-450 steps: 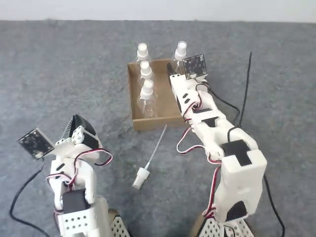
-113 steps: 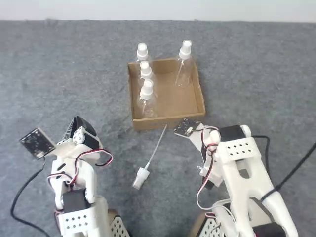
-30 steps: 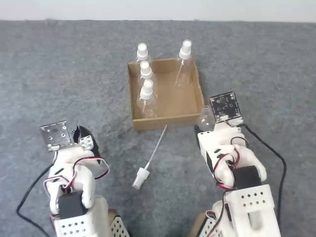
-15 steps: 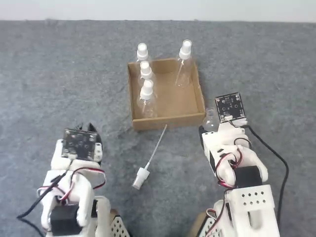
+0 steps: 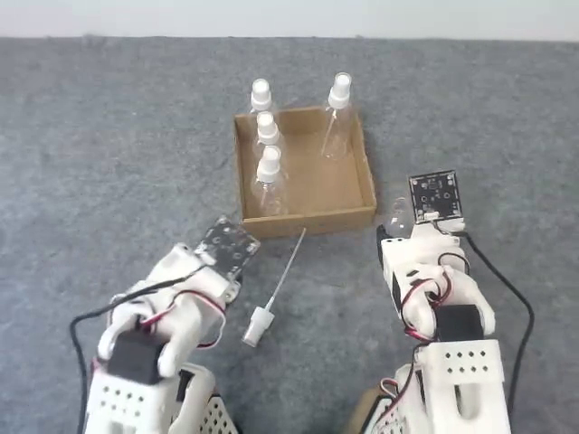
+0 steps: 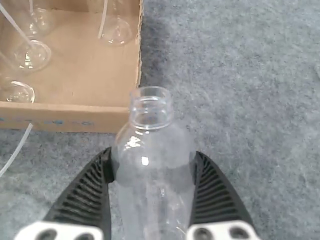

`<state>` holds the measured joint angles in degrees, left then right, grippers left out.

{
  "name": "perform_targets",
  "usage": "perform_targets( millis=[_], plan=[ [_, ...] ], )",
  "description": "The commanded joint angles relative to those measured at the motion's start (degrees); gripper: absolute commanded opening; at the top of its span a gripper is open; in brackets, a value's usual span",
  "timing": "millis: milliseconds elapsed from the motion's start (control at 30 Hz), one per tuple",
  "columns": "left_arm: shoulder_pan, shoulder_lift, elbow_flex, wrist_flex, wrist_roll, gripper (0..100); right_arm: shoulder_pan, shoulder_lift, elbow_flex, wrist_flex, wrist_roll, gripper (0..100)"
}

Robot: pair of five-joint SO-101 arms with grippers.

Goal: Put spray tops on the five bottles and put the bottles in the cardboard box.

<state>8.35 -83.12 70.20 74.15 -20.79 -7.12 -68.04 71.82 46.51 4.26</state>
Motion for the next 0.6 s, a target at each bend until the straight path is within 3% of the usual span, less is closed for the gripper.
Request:
perform_targets(
  millis=[0, 333, 567],
  plan=[
    [3.8, 7.5, -3.8, -0.3, -0.4, 14, 0.8, -1.5, -1.0, -1.6, -0.3, 0.9],
    [15.2, 22.9, -3.6, -2.7, -0.3, 15, 0.8, -1.5, -1.0, -1.6, -0.4, 1.0],
    [20.4, 36.7, -3.6, -9.5, 5.9, 15, 0.8, -1.5, -1.0, -1.6, -0.4, 1.0]
  ],
)
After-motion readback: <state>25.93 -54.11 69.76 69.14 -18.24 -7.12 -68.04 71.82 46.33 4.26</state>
